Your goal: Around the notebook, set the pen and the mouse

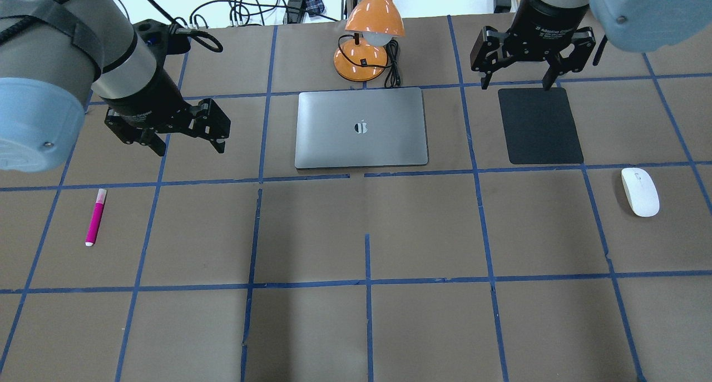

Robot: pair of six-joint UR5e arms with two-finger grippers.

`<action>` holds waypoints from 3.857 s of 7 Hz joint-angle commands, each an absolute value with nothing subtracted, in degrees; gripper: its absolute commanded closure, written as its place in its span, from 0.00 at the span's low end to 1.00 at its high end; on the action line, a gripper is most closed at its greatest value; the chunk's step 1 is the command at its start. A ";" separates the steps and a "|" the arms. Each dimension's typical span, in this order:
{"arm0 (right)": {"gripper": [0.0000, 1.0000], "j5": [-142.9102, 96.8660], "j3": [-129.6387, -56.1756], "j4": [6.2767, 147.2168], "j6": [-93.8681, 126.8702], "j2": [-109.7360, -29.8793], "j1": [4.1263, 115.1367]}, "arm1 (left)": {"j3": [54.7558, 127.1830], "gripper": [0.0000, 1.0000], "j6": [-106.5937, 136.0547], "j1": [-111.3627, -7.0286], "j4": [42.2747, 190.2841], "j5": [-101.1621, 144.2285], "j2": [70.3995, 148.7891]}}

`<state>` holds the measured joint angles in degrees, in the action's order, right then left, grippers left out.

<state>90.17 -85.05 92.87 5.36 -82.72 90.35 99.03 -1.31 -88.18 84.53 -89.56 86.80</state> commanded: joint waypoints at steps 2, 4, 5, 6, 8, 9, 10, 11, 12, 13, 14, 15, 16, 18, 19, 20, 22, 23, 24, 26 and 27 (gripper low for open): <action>0.00 90.18 -85.08 92.81 5.36 -82.71 90.35 | 98.96 0.00 -1.41 -88.07 84.55 -90.17 86.84; 0.00 90.26 -85.60 92.81 5.27 -82.88 90.26 | 99.23 0.00 -1.49 -87.80 82.28 -90.00 87.36; 0.00 90.35 -85.78 92.64 5.10 -82.71 89.65 | 99.23 0.00 -1.32 -87.45 81.92 -90.17 87.45; 0.00 90.44 -86.22 92.38 2.40 -82.71 87.21 | 98.71 0.00 -1.41 -86.49 81.91 -90.52 87.89; 0.00 90.79 -92.77 93.68 -13.87 -82.88 76.09 | 99.49 0.00 -1.93 -79.58 82.70 -90.09 88.24; 0.00 90.53 -97.34 97.35 -18.93 -81.92 68.63 | 99.58 0.00 -3.93 -76.76 82.10 -90.52 88.24; 0.00 93.05 -100.86 106.08 -24.47 -80.00 62.20 | 99.58 0.00 -11.70 -71.77 81.92 -90.53 89.03; 0.00 95.60 -102.81 110.87 -29.74 -78.68 59.27 | 99.75 0.00 -17.69 -65.63 82.00 -90.61 90.25; 0.00 95.10 -104.57 113.01 -32.06 -76.31 56.80 | 101.06 0.00 -25.06 -60.43 81.83 -90.35 92.26; 0.00 95.10 -105.81 120.51 -36.43 -72.63 54.52 | 102.99 0.00 -29.66 -56.47 77.65 -90.35 94.37; 0.00 95.01 -106.52 121.46 -36.65 -70.16 53.54 | 105.88 0.00 -31.45 -54.95 71.43 -90.44 96.31; 0.00 92.92 -107.74 121.38 -33.00 -69.88 53.44 | 109.48 0.00 -31.99 -54.67 63.71 -91.66 97.89; 0.00 92.29 -109.06 121.81 -31.31 -70.05 53.44 | 111.95 0.00 -32.51 -54.49 58.33 -92.37 99.39; 0.00 92.20 -110.21 121.91 -31.20 -69.43 53.44 | 113.64 0.00 -33.22 -50.82 56.52 -91.76 102.99; 0.00 92.46 -110.56 122.43 -31.90 -68.56 53.44 | 113.90 0.00 -33.48 -50.80 52.60 -91.76 104.75; 0.00 93.42 -110.57 124.17 -31.90 -66.73 53.44 | 113.82 0.00 -35.57 -50.80 51.25 -91.93 106.85; 0.07 93.60 -110.48 126.03 -31.99 -65.92 53.44 | 113.82 0.00 -36.21 -50.80 48.01 -91.93 110.02; 0.51 93.43 -110.48 125.77 -32.25 -65.92 53.44 | 113.73 0.00 -36.21 -50.80 47.90 -91.93 110.82; 0.74 92.99 -110.57 125.77 -32.69 -66.27 53.87 | 113.21 0.09 -36.73 -50.80 47.47 -91.76 111.44; 0.89 92.72 -109.87 124.99 -32.35 -67.32 54.32 | 113.12 0.31 -36.74 -50.80 47.46 -91.93 112.32; 0.90 92.64 -109.43 124.28 -32.17 -70.02 55.62 | 113.03 0.34 -36.74 -50.80 47.46 -92.11 112.59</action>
